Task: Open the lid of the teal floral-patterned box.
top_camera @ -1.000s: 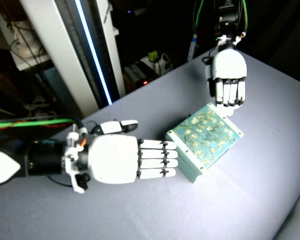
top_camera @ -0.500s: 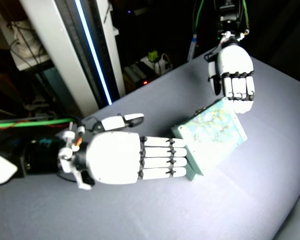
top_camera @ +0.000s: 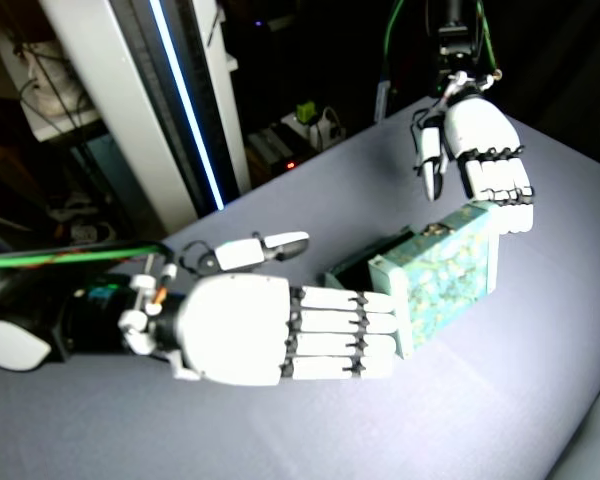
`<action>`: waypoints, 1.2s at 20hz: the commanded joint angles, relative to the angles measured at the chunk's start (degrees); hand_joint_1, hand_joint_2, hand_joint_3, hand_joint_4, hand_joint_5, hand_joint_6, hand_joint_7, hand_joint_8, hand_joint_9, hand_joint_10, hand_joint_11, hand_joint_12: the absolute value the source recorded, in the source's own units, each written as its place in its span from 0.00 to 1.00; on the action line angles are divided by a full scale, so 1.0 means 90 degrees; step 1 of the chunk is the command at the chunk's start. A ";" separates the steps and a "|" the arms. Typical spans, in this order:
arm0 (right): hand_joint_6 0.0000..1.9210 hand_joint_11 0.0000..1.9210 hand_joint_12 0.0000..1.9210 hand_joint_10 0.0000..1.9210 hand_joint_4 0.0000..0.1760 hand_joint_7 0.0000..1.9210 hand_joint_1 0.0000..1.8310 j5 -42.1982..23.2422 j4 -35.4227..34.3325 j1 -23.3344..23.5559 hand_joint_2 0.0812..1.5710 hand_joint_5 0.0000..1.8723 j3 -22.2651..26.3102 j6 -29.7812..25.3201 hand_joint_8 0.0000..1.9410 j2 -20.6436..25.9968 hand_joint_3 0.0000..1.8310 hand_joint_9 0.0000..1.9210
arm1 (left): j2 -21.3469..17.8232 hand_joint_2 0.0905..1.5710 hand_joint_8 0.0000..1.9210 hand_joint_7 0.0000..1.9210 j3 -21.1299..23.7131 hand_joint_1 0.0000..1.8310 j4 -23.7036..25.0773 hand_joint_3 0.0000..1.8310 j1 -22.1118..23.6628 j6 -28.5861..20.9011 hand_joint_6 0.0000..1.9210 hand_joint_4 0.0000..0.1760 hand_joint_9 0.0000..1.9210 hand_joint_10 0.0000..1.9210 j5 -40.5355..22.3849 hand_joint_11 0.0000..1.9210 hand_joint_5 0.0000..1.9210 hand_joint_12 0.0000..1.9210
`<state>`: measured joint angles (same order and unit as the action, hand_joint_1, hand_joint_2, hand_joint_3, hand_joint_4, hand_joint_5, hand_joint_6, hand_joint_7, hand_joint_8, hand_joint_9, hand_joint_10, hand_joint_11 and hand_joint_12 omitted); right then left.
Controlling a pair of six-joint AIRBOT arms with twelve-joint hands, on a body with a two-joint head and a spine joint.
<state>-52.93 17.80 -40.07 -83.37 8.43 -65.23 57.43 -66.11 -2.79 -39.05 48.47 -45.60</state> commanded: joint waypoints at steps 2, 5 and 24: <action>0.00 0.00 0.00 0.00 0.01 0.00 0.00 -0.0955 -0.0296 0.0025 0.74 0.03 -0.0117 -0.0060 0.00 -0.0139 0.00 0.00 | 0.0196 0.90 0.00 0.02 -0.0055 0.01 0.0294 0.00 0.0227 -0.0012 0.00 0.00 0.03 0.00 -0.0848 0.01 0.03 0.08; 0.01 0.00 0.00 0.00 0.00 0.02 0.00 -0.0748 -0.0453 0.0026 0.75 0.04 -0.0354 -0.0060 0.01 -0.0265 0.00 0.00 | 0.0362 0.96 0.00 0.02 -0.0241 0.03 0.0192 0.00 0.0511 0.0221 0.00 0.00 0.04 0.00 -0.0592 0.00 0.02 0.16; 0.01 0.03 0.01 0.00 0.00 0.05 0.00 -0.0522 -0.0796 0.0026 0.82 0.06 -0.0291 0.0133 0.01 0.0193 0.00 0.03 | -0.0408 0.95 0.00 0.05 -0.0019 0.23 -0.1049 0.00 0.0169 0.0968 0.00 0.00 0.04 0.00 -0.1303 0.03 0.06 0.10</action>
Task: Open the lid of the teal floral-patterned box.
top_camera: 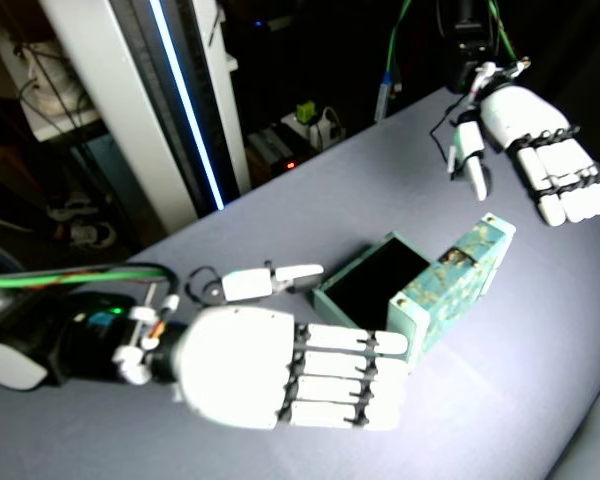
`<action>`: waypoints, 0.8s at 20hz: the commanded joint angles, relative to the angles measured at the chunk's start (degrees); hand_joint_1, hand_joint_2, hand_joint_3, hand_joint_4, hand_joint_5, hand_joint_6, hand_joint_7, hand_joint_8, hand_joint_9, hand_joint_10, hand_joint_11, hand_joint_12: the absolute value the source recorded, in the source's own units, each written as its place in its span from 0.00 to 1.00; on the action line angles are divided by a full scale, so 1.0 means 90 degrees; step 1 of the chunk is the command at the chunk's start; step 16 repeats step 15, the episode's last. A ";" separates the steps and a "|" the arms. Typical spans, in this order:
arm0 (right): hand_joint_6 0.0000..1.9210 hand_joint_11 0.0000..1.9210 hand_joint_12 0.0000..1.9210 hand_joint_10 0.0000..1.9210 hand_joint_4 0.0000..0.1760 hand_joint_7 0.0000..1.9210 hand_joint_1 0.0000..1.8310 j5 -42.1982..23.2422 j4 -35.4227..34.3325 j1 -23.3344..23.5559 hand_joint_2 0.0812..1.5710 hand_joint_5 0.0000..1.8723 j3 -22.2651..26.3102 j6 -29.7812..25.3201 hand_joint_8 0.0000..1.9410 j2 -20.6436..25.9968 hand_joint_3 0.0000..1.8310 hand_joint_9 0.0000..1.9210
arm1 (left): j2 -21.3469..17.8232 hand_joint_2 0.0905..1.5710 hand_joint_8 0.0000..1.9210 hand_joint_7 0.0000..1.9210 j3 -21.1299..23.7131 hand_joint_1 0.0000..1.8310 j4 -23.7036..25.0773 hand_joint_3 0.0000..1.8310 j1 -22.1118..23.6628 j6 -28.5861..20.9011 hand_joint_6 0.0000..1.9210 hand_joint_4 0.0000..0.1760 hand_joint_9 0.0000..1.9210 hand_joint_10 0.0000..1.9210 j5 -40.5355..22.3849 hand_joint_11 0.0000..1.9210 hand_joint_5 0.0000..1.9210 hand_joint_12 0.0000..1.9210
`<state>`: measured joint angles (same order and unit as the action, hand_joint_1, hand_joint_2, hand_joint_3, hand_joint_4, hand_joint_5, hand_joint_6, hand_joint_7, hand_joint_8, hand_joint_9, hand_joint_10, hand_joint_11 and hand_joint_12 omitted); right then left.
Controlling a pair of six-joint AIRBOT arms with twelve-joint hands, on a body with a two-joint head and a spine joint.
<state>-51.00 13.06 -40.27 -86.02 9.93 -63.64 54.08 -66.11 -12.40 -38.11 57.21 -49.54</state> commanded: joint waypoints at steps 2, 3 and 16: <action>0.01 0.03 0.01 0.00 0.08 0.05 0.00 -0.0681 -0.0271 0.0036 0.80 0.07 0.0009 -0.0032 0.00 0.0053 0.00 0.03 | -0.0021 0.95 0.00 0.07 0.0000 0.24 0.0053 0.00 0.0059 0.0002 0.00 0.00 0.05 0.00 -0.0836 0.02 0.07 0.10; 0.00 0.03 0.01 0.00 0.06 0.05 0.00 -0.0677 -0.0271 0.0037 0.81 0.06 -0.0010 -0.0032 0.00 0.0049 0.00 0.03 | -0.0001 0.94 0.00 0.07 -0.0001 0.24 0.0072 0.00 0.0083 0.0008 0.00 0.00 0.06 0.00 -0.0842 0.03 0.08 0.10; 0.00 0.03 0.02 0.00 0.00 0.06 0.02 -0.4102 -0.1251 -0.0776 0.88 0.08 0.1721 0.0972 0.00 0.1062 0.01 0.04 | -0.0730 0.86 0.00 0.04 0.1055 0.19 0.0122 0.00 -0.1263 -0.0791 0.00 0.00 0.03 0.00 -0.4267 0.00 0.06 0.04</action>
